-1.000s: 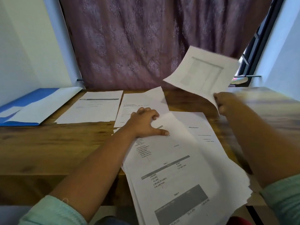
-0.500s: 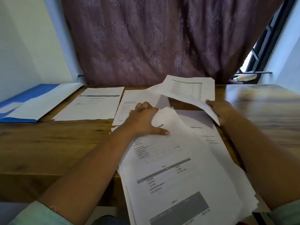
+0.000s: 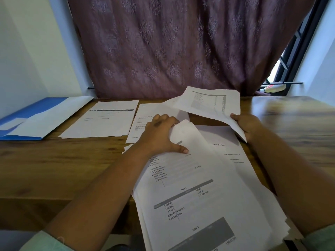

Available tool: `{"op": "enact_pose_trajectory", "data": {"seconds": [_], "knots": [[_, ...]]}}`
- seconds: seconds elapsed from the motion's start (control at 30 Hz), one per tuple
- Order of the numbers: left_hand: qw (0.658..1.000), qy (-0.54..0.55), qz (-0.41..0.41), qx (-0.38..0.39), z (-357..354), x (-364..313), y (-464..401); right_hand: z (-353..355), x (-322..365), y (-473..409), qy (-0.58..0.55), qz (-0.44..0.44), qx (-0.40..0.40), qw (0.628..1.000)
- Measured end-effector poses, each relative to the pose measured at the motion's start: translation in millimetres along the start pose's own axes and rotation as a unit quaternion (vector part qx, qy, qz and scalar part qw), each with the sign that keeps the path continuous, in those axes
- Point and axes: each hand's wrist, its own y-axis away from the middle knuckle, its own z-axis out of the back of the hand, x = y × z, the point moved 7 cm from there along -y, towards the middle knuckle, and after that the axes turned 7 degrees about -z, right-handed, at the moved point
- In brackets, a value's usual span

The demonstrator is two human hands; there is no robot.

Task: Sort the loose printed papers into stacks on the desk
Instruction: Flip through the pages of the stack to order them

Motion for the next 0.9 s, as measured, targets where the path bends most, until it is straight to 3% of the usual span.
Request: {"op": "enact_pose_trajectory", "data": {"seconds": [0.1,0.2,0.3,0.5,0.9], "knots": [[0.991,0.131,-0.025,-0.005,3.2,-0.6,1.2,0.8,-0.7,-0.8,-0.007,-0.003,0.0,1.0],[0.969,0.23,-0.01,0.088,-2.0,5.3,6.4,1.1,0.0,-1.1,-0.007,-0.002,-0.001,1.0],[0.96,0.233,-0.011,0.156,-8.6,6.7,11.0,2.3,-0.9,-2.6,-0.001,-0.004,-0.004,1.0],[0.976,0.175,-0.009,0.13,-1.9,5.1,10.8,1.1,-1.4,-1.5,-0.007,-0.008,0.007,1.0],[0.971,0.213,-0.028,0.108,-0.5,4.5,8.3,3.6,-1.5,-5.0,0.016,-0.003,-0.005,1.0]]}}
